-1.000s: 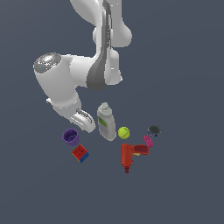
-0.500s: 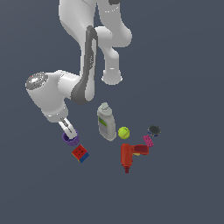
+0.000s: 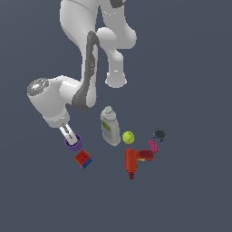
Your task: Pick up a designated object from a clutter of objects.
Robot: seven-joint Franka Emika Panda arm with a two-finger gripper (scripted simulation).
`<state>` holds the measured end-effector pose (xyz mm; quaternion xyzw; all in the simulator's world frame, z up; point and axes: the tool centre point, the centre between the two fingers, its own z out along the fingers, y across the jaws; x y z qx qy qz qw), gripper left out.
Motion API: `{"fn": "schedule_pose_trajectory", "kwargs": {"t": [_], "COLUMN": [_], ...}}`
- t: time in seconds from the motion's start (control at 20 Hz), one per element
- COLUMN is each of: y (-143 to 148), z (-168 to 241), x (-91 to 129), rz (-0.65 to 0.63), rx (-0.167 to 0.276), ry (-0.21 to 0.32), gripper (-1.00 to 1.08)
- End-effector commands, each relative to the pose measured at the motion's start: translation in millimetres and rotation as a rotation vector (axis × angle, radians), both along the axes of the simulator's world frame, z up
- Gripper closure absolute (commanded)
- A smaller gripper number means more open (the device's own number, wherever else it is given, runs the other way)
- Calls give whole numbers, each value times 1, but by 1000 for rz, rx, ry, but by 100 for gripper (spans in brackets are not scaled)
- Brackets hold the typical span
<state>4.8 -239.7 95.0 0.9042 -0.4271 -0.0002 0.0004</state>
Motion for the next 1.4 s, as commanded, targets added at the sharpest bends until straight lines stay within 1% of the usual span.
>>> {"fn": "schedule_pose_trajectory", "kwargs": {"t": [0.0, 0.2, 0.35, 0.4, 1.0, 1.35], "y": [0, -1, -1, -1, 0, 17], "z": [-8, -23, -26, -26, -25, -6], "x": [-1, -1, -2, -2, -1, 1], "rz": [-2, -5, -6, -6, -5, -5], "rx": [0, -1, -1, -1, -1, -1], "ry": [1, 1, 1, 1, 0, 0], "gripper": [-20, -20, -20, 108, 108, 108]}}
